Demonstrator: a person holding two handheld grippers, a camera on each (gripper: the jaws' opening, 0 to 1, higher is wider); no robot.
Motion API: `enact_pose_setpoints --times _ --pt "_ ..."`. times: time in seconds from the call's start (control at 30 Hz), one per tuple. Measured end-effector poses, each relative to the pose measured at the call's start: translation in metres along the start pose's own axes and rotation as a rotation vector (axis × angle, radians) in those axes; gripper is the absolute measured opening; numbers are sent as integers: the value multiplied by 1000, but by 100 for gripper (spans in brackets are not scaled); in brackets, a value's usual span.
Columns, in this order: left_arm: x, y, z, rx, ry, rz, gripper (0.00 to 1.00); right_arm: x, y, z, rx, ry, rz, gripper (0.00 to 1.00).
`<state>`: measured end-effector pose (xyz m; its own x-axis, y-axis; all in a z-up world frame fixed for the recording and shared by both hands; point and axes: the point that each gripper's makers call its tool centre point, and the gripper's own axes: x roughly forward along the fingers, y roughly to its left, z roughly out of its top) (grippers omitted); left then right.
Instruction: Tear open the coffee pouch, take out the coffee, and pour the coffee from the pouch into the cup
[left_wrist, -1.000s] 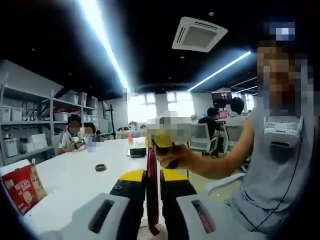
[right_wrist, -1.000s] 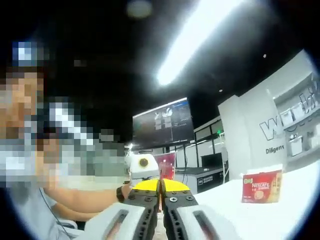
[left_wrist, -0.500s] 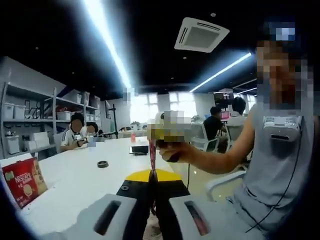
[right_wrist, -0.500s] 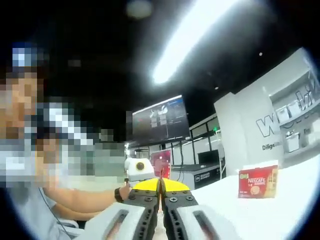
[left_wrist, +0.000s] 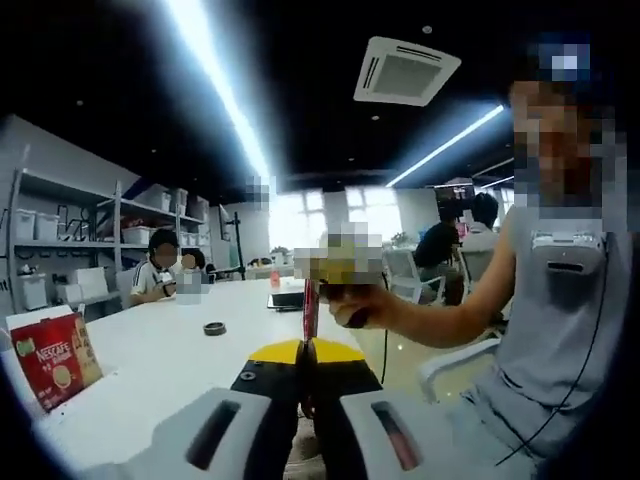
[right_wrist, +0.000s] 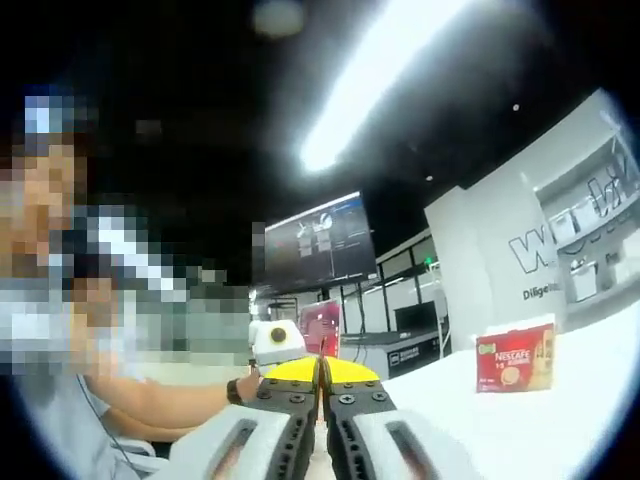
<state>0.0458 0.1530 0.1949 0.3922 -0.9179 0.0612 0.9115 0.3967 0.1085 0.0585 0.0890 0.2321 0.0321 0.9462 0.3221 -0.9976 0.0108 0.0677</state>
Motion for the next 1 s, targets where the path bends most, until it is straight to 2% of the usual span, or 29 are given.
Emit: enact_pose_setpoints --times 0.1,0.13,0.17,0.23,0.3,0.33,0.4,0.43,0.47,0.5,0.57,0.63,0.67,0.73,0.83,0.9,0.93,0.97,1.0 --pt "-6 5 7 -23 -49 51 30 -1 0 2 -18 -31 -7 2" --pt "-13 7 15 -34 -85 93 31 -2 0 1 -34 -25 -14 2" --pt "-17 7 17 -32 -97 108 30 -2 0 -1 -42 -16 -16 2" --pt "-27 9 20 -26 -114 183 28 -3 1 -13 -53 34 -12 2" --pt "-37 9 21 -32 -132 247 27 -6 2 -13 -51 28 -14 2" --pt "-44 10 21 -36 -136 299 25 -9 3 -8 -46 5 -15 2" --pt "-53 5 27 -61 -188 336 25 -11 3 -3 -41 -27 -20 2" --pt "-55 5 27 -71 -194 343 25 -10 3 -6 -33 -14 -20 2" --pt "-63 3 29 -95 -213 379 25 -11 0 -16 -38 35 -33 2" --pt "-68 1 29 -94 -224 408 25 -10 -1 -18 -54 45 -46 2" --pt "-78 -5 25 -88 -203 458 24 -10 11 -2 -1 -45 0 2" --pt "-83 -9 21 -75 -185 486 23 -12 16 6 -22 -67 0 2" --pt "-85 -12 20 -79 -183 500 23 -10 13 -5 -72 9 -28 2" --pt "-87 -14 18 -79 -180 509 23 -6 6 -23 -100 110 -64 2" --pt "-91 -18 13 -72 -153 540 22 -7 18 4 -51 -35 -26 2" --pt "-92 -17 9 -65 -119 553 23 -8 19 2 -58 -21 -30 2" --pt "-93 -17 9 -62 -111 555 23 -8 15 -7 -80 32 -54 2" --pt "-97 -16 7 -46 -94 577 22 -8 8 -25 -107 122 -87 2" --pt "-99 -16 7 -45 -94 585 22 -6 10 -24 -97 87 -76 2"
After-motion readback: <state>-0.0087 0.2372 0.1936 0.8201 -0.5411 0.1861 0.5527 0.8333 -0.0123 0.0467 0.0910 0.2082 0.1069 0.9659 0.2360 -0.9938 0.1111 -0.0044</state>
